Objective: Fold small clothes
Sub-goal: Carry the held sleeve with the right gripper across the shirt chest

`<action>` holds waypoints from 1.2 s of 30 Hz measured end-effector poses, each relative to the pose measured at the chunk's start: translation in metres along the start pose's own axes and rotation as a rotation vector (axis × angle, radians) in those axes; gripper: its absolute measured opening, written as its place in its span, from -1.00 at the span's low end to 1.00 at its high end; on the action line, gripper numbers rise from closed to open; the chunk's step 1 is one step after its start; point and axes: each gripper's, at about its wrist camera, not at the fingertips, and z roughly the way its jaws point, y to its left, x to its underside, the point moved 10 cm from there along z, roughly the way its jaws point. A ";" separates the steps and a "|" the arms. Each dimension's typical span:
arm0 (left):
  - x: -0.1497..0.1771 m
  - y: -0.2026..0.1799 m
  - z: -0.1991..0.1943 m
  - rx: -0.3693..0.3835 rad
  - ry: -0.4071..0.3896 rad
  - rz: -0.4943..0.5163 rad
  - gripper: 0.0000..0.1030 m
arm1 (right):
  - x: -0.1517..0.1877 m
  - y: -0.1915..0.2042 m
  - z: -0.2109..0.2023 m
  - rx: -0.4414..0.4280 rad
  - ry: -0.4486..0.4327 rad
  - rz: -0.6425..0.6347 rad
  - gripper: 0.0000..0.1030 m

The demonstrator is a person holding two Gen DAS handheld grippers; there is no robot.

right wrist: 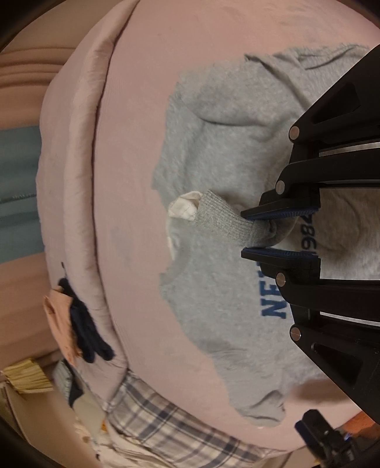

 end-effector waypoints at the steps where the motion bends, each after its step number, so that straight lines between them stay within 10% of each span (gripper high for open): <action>1: 0.001 0.001 0.000 0.003 0.002 -0.005 0.91 | 0.001 0.003 0.001 0.008 0.000 -0.018 -0.61; 36: -0.003 -0.007 0.006 0.007 0.009 -0.015 0.91 | 0.036 0.024 0.038 -0.034 0.167 -0.064 -0.56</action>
